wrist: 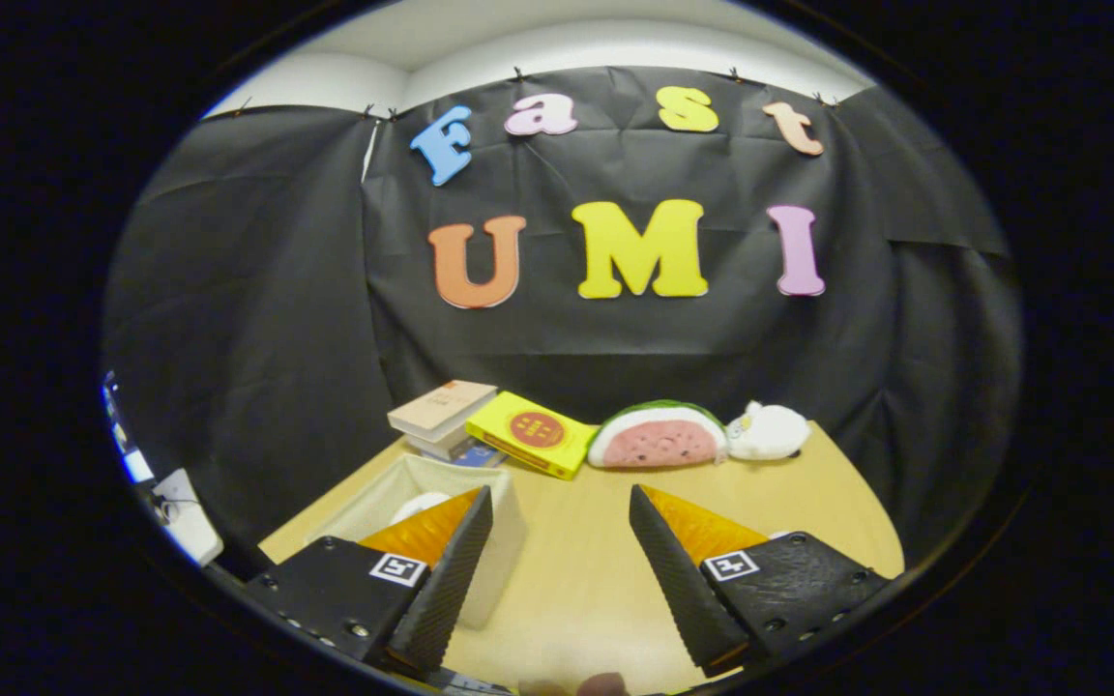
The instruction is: Open the storage box then place both shoes into the box .Put the left shoe in first, then the right shoe, with the right side of both shoes facing outward in a uniform manner.
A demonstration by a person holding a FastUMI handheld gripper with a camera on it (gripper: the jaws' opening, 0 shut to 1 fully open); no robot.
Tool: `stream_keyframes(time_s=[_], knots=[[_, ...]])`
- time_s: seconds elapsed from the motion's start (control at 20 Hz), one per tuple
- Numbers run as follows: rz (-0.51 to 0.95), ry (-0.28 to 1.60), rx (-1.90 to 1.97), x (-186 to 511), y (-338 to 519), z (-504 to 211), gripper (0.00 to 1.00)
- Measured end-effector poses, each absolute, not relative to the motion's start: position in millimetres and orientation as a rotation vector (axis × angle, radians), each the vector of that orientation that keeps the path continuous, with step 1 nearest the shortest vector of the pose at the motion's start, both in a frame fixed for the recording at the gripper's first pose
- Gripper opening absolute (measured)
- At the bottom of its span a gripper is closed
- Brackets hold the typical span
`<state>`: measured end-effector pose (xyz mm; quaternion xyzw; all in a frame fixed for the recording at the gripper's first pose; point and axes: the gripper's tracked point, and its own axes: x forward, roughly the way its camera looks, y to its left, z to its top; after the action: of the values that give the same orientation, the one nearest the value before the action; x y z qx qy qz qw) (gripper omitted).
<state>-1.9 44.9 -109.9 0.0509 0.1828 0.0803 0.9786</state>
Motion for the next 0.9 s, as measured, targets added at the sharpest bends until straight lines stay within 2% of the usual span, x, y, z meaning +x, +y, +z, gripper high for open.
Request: stream_keyframes(time_s=[0.15,0.5,0.6,0.9], knots=[[0.128,0.413,0.12,-15,-39,-143,0.88],[0.036,0.555,0.113,-26,-199,-269,0.9],[0.02,0.59,0.094,-16,-223,-305,0.9],[0.092,0.726,0.103,12,-234,-389,0.9]])
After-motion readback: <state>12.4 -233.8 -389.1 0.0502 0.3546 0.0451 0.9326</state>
